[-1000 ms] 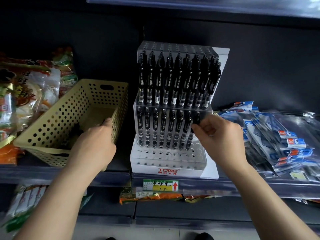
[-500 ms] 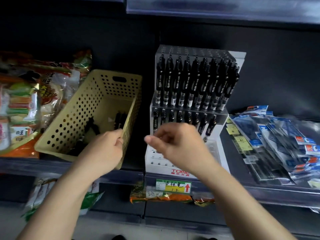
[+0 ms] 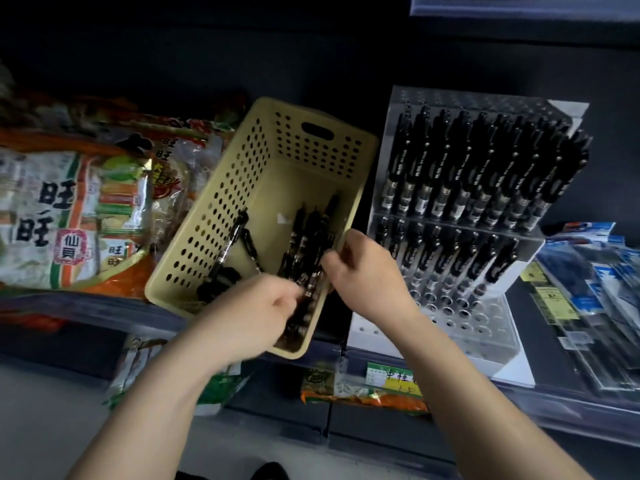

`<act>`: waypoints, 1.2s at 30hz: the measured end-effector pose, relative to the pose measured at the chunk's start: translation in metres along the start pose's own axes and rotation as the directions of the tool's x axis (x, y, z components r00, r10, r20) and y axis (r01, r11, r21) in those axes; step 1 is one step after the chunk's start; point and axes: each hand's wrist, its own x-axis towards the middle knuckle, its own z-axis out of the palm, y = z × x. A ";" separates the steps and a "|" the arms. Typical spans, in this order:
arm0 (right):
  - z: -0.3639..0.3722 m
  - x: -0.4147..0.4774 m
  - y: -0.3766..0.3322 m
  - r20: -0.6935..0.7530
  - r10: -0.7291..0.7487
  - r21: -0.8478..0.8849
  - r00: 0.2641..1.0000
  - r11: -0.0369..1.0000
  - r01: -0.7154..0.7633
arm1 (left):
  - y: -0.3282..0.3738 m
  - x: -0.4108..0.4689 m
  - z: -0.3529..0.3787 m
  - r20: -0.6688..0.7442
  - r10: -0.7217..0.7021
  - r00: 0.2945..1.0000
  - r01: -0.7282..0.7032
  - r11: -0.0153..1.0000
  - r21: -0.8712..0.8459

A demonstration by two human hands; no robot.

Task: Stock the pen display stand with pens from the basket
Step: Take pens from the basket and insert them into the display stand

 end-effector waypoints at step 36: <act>0.022 -0.003 -0.002 -0.163 -0.120 0.009 0.979 0.992 0.124 | 0.003 0.083 -0.024 -0.323 -0.238 0.916 -0.205 0.413 -0.887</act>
